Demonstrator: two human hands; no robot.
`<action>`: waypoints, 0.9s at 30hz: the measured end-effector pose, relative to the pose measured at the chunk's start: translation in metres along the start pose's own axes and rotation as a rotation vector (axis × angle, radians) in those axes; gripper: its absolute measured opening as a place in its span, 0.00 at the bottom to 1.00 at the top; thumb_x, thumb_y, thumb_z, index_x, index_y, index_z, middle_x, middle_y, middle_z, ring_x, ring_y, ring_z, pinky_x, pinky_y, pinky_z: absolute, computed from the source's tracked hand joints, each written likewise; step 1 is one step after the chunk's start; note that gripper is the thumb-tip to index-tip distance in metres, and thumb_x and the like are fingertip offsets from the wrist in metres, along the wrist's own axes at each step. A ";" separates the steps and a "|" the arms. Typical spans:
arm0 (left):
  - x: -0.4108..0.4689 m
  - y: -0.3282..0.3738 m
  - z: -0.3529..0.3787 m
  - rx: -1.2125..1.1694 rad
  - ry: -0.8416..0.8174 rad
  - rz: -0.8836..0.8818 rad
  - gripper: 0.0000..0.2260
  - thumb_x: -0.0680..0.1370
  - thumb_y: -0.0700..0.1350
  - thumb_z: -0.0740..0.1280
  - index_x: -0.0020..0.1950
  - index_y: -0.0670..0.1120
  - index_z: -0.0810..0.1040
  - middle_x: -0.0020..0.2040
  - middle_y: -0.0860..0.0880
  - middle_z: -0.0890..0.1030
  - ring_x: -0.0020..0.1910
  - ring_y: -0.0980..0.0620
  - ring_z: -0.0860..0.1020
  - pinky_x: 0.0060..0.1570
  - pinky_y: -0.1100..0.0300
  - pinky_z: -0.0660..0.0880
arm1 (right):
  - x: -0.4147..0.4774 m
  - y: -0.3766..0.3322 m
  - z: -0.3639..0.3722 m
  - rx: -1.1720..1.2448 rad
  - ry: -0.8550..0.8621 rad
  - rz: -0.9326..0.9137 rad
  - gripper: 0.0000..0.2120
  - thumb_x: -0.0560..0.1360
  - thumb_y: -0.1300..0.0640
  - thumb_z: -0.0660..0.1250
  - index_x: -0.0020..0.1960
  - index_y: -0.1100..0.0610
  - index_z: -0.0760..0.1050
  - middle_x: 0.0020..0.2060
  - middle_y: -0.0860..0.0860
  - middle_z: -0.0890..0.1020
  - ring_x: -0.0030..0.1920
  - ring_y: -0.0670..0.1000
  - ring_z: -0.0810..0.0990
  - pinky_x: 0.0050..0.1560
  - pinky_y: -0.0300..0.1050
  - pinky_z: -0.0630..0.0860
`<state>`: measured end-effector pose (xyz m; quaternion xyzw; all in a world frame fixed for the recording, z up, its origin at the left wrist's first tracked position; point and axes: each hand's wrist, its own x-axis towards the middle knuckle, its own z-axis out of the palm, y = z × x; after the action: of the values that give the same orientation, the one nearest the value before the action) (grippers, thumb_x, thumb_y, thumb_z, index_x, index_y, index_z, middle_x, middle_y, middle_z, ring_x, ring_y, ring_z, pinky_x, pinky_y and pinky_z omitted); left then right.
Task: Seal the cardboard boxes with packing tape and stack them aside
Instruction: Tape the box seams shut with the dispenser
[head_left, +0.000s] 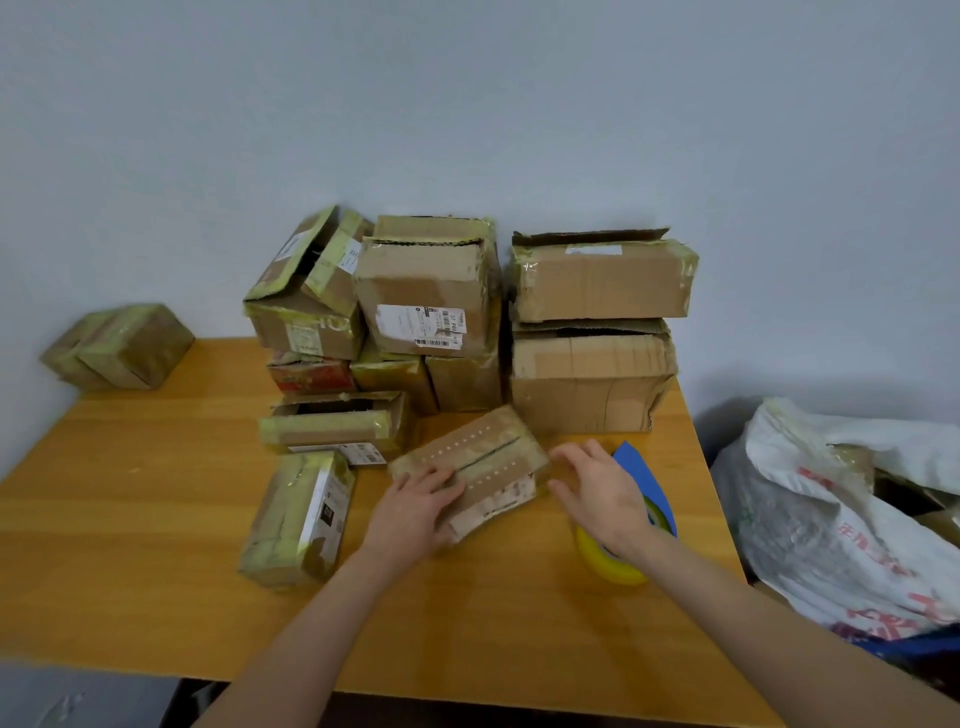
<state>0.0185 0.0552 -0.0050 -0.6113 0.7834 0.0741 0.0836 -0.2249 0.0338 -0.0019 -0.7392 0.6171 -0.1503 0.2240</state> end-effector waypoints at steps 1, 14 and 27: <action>-0.004 -0.009 0.002 -0.012 0.054 -0.016 0.27 0.78 0.49 0.66 0.75 0.57 0.62 0.77 0.53 0.59 0.76 0.51 0.56 0.75 0.51 0.53 | 0.004 -0.002 0.000 -0.029 -0.019 0.015 0.22 0.79 0.48 0.64 0.71 0.50 0.67 0.61 0.49 0.72 0.58 0.51 0.75 0.53 0.44 0.74; -0.005 0.016 0.028 -0.129 0.209 -0.146 0.30 0.79 0.45 0.64 0.78 0.55 0.55 0.79 0.48 0.52 0.78 0.46 0.52 0.75 0.49 0.51 | 0.069 -0.023 0.003 0.722 -0.015 0.566 0.32 0.76 0.49 0.70 0.72 0.62 0.62 0.66 0.58 0.73 0.65 0.59 0.72 0.64 0.51 0.72; -0.019 -0.023 0.044 -0.172 0.522 -0.044 0.24 0.64 0.31 0.74 0.54 0.51 0.84 0.60 0.45 0.81 0.60 0.41 0.78 0.62 0.40 0.69 | 0.087 -0.036 0.021 0.381 -0.332 0.270 0.34 0.76 0.43 0.67 0.76 0.54 0.61 0.73 0.52 0.68 0.70 0.55 0.70 0.67 0.49 0.68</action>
<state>0.0469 0.0775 -0.0438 -0.6313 0.7559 -0.0217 -0.1719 -0.1673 -0.0438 -0.0063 -0.6095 0.6255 -0.1091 0.4748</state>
